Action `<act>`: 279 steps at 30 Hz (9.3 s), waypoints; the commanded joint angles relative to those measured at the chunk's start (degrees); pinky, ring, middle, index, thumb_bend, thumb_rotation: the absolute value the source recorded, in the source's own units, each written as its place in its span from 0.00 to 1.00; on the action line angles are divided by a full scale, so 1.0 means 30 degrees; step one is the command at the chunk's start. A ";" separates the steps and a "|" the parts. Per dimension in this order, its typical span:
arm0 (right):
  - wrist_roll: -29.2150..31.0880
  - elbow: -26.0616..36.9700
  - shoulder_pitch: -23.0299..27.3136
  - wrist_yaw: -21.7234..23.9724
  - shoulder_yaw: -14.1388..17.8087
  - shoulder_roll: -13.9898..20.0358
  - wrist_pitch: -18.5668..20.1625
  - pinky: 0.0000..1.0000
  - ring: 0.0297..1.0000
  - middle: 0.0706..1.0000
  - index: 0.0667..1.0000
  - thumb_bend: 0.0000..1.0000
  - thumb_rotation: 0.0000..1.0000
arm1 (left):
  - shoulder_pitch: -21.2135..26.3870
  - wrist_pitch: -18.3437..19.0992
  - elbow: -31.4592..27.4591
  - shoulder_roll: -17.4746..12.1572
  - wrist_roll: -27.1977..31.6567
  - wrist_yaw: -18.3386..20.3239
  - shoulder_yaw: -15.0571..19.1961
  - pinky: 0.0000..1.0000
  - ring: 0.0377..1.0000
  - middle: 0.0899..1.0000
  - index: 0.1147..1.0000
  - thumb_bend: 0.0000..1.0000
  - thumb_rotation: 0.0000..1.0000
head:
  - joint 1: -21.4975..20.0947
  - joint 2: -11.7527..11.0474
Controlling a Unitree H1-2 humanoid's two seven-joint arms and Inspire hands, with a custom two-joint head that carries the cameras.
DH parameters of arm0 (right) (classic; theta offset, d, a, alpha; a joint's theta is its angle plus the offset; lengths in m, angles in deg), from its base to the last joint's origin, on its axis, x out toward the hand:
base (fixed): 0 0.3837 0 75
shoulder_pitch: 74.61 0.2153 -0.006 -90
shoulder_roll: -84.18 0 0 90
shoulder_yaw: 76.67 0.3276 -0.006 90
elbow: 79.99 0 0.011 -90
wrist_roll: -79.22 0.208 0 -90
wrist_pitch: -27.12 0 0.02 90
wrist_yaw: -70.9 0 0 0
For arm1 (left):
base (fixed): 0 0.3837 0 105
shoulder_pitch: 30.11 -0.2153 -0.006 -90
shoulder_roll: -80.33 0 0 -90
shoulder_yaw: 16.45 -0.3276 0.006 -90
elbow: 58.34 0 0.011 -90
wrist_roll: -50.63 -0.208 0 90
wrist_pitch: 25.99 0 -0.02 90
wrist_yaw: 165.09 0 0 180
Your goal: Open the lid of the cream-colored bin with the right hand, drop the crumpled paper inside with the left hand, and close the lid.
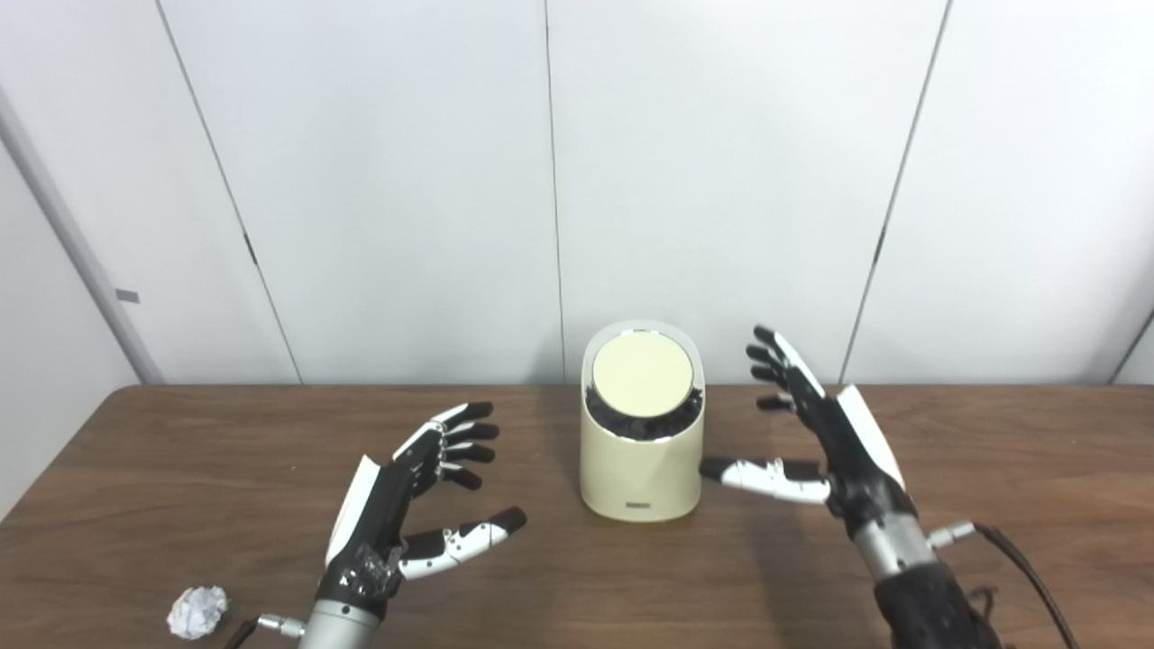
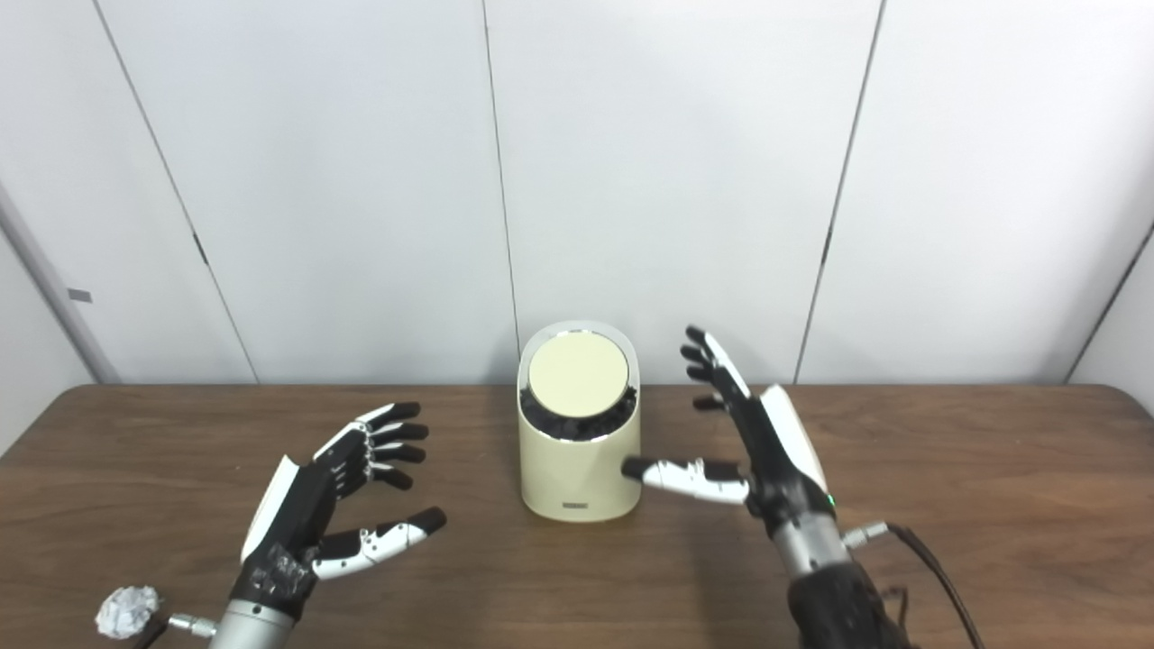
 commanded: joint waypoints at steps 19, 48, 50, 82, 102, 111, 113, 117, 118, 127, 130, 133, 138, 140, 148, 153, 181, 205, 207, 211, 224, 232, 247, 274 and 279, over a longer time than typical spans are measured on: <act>-0.1878 -0.0194 0.4238 0.0405 -0.1460 -0.0050 0.2558 0.70 0.85 0.91 0.98 0.79 0.37 | 0.0466 -0.0548 -0.0369 0.0024 -0.0092 -0.0095 -0.0052 0.59 0.69 0.74 0.81 0.71 0.13 | 0.0192 0.0080; -0.3093 -0.3251 0.6201 -0.0472 -0.2002 -0.0202 0.2920 0.64 0.83 0.91 0.93 0.78 0.35 | 0.0230 -0.0497 -0.0630 0.0080 -0.0450 -0.0122 -0.0157 0.58 0.68 0.74 0.80 0.71 0.15 | 0.0351 0.0146; -0.3222 -0.3426 0.6272 -0.0600 -0.2082 -0.0124 0.2802 0.64 0.82 0.90 0.92 0.78 0.34 | 0.0225 -0.0414 -0.0710 0.0126 -0.0367 -0.0091 -0.0174 0.58 0.68 0.74 0.80 0.71 0.15 | 0.0366 0.0208; -0.5420 -0.4391 0.6251 -0.0395 -0.4302 0.0896 0.3561 0.63 0.80 0.89 0.91 0.82 0.10 | 0.0212 0.0229 -0.1286 0.0100 -0.0348 0.0053 -0.0317 0.58 0.68 0.74 0.80 0.72 0.18 | 0.0640 0.0611; -0.2284 -0.1851 0.4465 -0.0052 -0.1710 0.0609 0.3728 0.63 0.79 0.88 0.90 0.65 0.44 | 0.0177 0.0226 -0.1291 -0.0027 -0.0234 0.0180 -0.0312 0.58 0.68 0.74 0.80 0.72 0.18 | 0.0586 0.0601; 0.0089 -0.0091 0.2207 -0.0155 -0.0153 0.1138 0.2421 0.64 0.80 0.89 0.89 0.66 0.56 | 0.0211 0.0201 -0.1251 0.0063 -0.0241 0.0237 -0.0222 0.58 0.68 0.74 0.80 0.72 0.17 | 0.0543 0.0630; 0.0385 0.0315 0.1523 -0.0145 0.0055 0.1257 0.2203 0.64 0.80 0.88 0.89 0.68 0.57 | 0.0223 0.0234 -0.1248 0.0093 -0.0156 0.0246 -0.0188 0.59 0.69 0.74 0.80 0.72 0.17 | 0.0543 0.0630; 0.1023 0.0850 0.0268 -0.0018 0.0261 0.1523 0.1435 0.70 0.81 0.87 0.89 0.74 0.61 | 0.0272 0.0103 -0.1189 0.0091 -0.0150 0.0246 -0.0174 0.59 0.68 0.74 0.80 0.71 0.15 | 0.0624 0.0669; 0.1161 0.0838 -0.0042 -0.0024 0.0252 0.1612 0.1001 0.70 0.81 0.87 0.89 0.76 0.61 | 0.0281 0.0075 -0.1172 0.0085 -0.0192 0.0229 -0.0172 0.59 0.68 0.74 0.80 0.71 0.16 | 0.0699 0.0678; 0.2710 0.0962 -0.2212 0.0694 0.0230 0.2256 -0.1338 0.70 0.84 0.91 0.93 0.84 0.48 | 0.0153 0.0113 -0.1255 0.0428 -0.0710 0.0059 -0.0386 0.57 0.67 0.74 0.80 0.71 0.17 | 0.3946 0.0218; 0.3760 0.0682 -0.2713 0.1171 0.0599 0.2555 -0.1971 0.76 0.86 0.92 0.94 0.84 0.40 | 0.0194 -0.0407 -0.0864 0.0921 -0.1174 -0.0191 -0.0704 0.56 0.67 0.73 0.79 0.71 0.16 | 0.6372 -0.0331; 0.4301 0.0612 -0.2938 0.1543 0.0865 0.2907 -0.2038 0.80 0.88 0.94 0.96 0.81 0.30 | 0.0210 -0.0510 -0.0513 0.1512 -0.1395 -0.0482 -0.0995 0.57 0.67 0.73 0.79 0.72 0.16 | 0.8351 -0.0773; 0.4262 0.1392 -0.2858 0.2010 0.1017 0.3216 -0.0515 0.78 0.87 0.97 0.97 0.81 0.29 | 0.0503 -0.0716 0.0161 0.2263 -0.2274 -0.1068 -0.1247 0.59 0.68 0.73 0.79 0.74 0.16 | 1.0718 -0.1237; 0.4005 0.1423 -0.2807 0.1950 0.0977 0.3281 -0.0488 0.72 0.85 0.95 0.96 0.84 0.35 | 0.0569 -0.0740 0.0289 0.2408 -0.2641 -0.1265 -0.1268 0.59 0.69 0.73 0.79 0.74 0.16 | 1.1162 -0.1329; 0.3661 0.1184 -0.2612 0.2281 0.0873 0.3582 -0.0656 0.64 0.83 0.94 0.95 0.91 0.48 | -0.0148 0.1497 -0.2732 0.0994 -0.7087 -0.0930 -0.0938 0.57 0.67 0.73 0.78 0.76 0.22 | 1.1934 -0.1438; 0.3675 0.1146 -0.2455 0.2488 0.0887 0.3675 -0.0713 0.61 0.84 0.94 0.95 0.92 0.53 | -0.0683 0.4207 -0.5598 -0.0550 -0.9141 0.0789 -0.0351 0.55 0.65 0.71 0.76 0.75 0.23 | 1.2052 -0.1506; 0.3309 0.1278 -0.2219 0.2487 0.1001 0.3754 -0.0419 0.68 0.84 0.94 0.95 0.90 0.58 | -0.1941 0.9986 -0.8722 -0.9650 -1.5410 1.0296 0.3239 0.55 0.70 0.77 0.77 0.87 0.12 | 1.1600 -0.1148; 0.3212 0.1556 -0.2347 0.2486 0.1039 0.3796 -0.0159 0.66 0.82 0.94 0.95 0.90 0.58 | -0.1472 0.7103 -0.4655 -0.9990 -2.0571 1.0375 0.2574 0.52 0.63 0.65 0.68 0.88 0.16 | 1.1367 -0.0913; 0.3185 0.1552 -0.2350 0.2471 0.1023 0.3809 -0.0168 0.64 0.82 0.93 0.94 0.91 0.58 | -0.1536 0.6857 -0.4071 -0.9910 -2.0488 0.9721 0.2544 0.51 0.62 0.65 0.67 0.88 0.17 | 1.1347 -0.0861; 0.3182 0.1613 -0.2368 0.2490 0.1013 0.3835 -0.0081 0.62 0.81 0.93 0.94 0.90 0.57 | -0.1579 0.6676 -0.3369 -0.9641 -2.0135 0.9163 0.2606 0.50 0.60 0.62 0.67 0.86 0.17 | 1.1307 -0.0815; 0.3387 0.1645 -0.2361 0.2495 0.1211 0.3957 -0.0202 0.60 0.80 0.92 0.93 0.91 0.55 | -0.1674 0.6752 -0.1983 -0.9279 -1.9989 0.8775 0.2105 0.50 0.59 0.63 0.66 0.86 0.18 | 1.1208 -0.0592; 0.3452 0.1780 -0.2406 0.2531 0.1288 0.4003 -0.0027 0.59 0.80 0.92 0.92 0.92 0.56 | -0.1881 0.6993 -0.1176 -0.9181 -1.9619 0.8474 0.1967 0.53 0.62 0.63 0.66 0.87 0.16 | 1.1078 -0.0477; 0.3405 0.2099 -0.2544 0.2607 0.1444 0.3994 0.0121 0.51 0.77 0.90 0.90 0.92 0.59 | -0.2291 0.6446 0.0960 -0.9244 -1.8191 0.6330 0.1303 0.47 0.54 0.52 0.50 0.68 0.08 | 1.0991 -0.0140; 0.3409 0.2289 -0.2464 0.2561 0.1591 0.3860 0.0352 0.36 0.72 0.88 0.87 0.95 0.64 | -0.2218 0.6353 0.1869 -0.9904 -1.5013 0.4671 -0.1254 0.37 0.38 0.43 0.42 0.53 0.00 | 1.0776 0.0167; 0.3295 0.2508 -0.2485 0.2560 0.1557 0.3829 0.0557 0.35 0.72 0.87 0.87 0.93 0.65 | -0.2126 0.6277 0.1962 -1.0104 -1.5286 0.4341 -0.1595 0.36 0.38 0.43 0.42 0.53 0.00 | 1.0732 0.0214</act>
